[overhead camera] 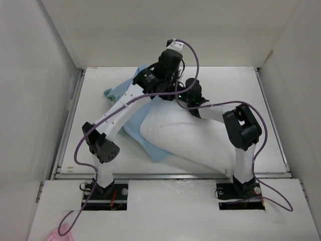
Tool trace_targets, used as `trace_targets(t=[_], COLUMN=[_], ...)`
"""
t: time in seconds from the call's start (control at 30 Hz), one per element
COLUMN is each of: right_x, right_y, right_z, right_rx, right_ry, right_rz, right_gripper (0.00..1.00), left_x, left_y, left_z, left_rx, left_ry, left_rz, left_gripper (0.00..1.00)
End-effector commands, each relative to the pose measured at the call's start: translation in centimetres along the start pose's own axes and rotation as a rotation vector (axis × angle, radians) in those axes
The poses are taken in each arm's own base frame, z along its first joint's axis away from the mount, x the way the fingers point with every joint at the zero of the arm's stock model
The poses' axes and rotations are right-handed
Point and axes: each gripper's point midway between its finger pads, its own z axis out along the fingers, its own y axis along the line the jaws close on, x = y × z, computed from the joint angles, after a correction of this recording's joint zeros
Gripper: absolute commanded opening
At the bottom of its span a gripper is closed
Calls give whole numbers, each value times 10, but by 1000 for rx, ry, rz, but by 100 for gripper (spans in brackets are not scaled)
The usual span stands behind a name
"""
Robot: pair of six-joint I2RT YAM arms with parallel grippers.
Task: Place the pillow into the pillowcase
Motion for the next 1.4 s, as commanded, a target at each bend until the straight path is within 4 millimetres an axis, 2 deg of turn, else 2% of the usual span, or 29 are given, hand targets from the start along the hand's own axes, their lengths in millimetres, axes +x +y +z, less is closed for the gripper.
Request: trace_targets(t=[0.0, 0.03, 0.07, 0.13, 0.27, 0.33, 0.37, 0.4, 0.43, 0.47, 0.57, 0.6, 0.63, 0.67, 0.73, 0.77, 0.83, 0.87, 0.9, 0.97, 1.0, 1.07, 1.1, 1.17, 1.2, 1.27, 1.3, 1.33, 1.37], right_x=[-31, -51, -84, -126, -151, -154, -157, -158, -146, -143, -113, -109, -98, -99, -94, -98, -99, -84, -97, -80, -71, -45, -35, -5, 1, 22, 18, 16, 30], right_y=[-27, -45, -42, -61, -99, -108, -115, -117, -131, -135, -139, -138, -138, -128, -121, -104, -88, -80, -59, -22, -6, 25, 35, 40, 44, 26, 14, 6, -8], right_z=[-7, -18, -28, -48, -75, -80, -85, -83, -86, -85, -95, -101, -110, -125, -146, -163, -178, -188, -196, -186, -187, -171, -165, -155, -148, -145, -144, -142, -136], right_rx=[129, 170, 166, 245, 381, 401, 421, 425, 440, 461, 511, 533, 565, 592, 651, 683, 731, 751, 734, 648, 613, 524, 489, 450, 461, 522, 587, 631, 663], right_ry=[-76, -130, -212, -350, -479, -493, -505, -500, -433, -397, -211, -180, -139, -90, -43, -13, 16, 73, 68, 147, 201, 293, 324, 424, 439, 511, 506, 505, 542], right_rz=[125, 123, 91, 125, 207, 206, 206, 198, 181, 171, 98, 80, 72, 41, 18, 14, -49, -56, -137, -237, -276, -381, -408, -453, -471, -477, -493, -503, -507], right_gripper=[0, 0, 0, 0, 0, 0, 5, 15, 43, 52, 75, 92, 95, 100, 100, 100, 100, 100, 100, 100, 100, 100, 100, 100, 100, 100, 100, 100, 100], left_x=[-35, -19, 16, 41, 80, 87, 90, 91, 87, 86, 91, 82, 80, 95, 90, 116, 131, 143, 176, 185, 216, 231, 222, 245, 241, 246, 262, 260, 253], left_y=[-24, -26, -40, -55, -103, -115, -112, -108, -96, -88, -50, -29, -19, -5, 26, 38, 70, 80, 91, 107, 104, 97, 88, 72, 70, 67, 66, 66, 69], left_z=[-23, -19, -9, -5, -15, -19, -18, -17, -14, -15, -9, -15, -16, -15, -22, -19, -24, -25, -25, -29, -28, -22, -14, -2, 7, 20, 31, 38, 45], left_rx=[124, 131, 190, 265, 438, 471, 452, 431, 359, 320, 190, 156, 132, 84, 31, -11, -79, -106, -150, -151, -124, -61, -2, 70, 79, 74, 60, 50, 27], left_ry=[-144, -107, -23, 38, 141, 152, 162, 165, 147, 143, 157, 133, 117, 140, 110, 157, 167, 183, 241, 219, 279, 289, 235, 276, 253, 266, 303, 297, 284], left_rz=[-127, -129, -109, -102, -36, -12, -7, -3, -35, -32, -105, -147, -175, -199, -286, -337, -414, -444, -453, -522, -528, -556, -576, -573, -577, -575, -568, -556, -554], left_gripper=[0, 0, 0, 0, 0, 0, 3, 20, 95, 100, 100, 100, 100, 100, 100, 100, 100, 100, 100, 100, 100, 100, 100, 100, 100, 100, 100, 100, 100])
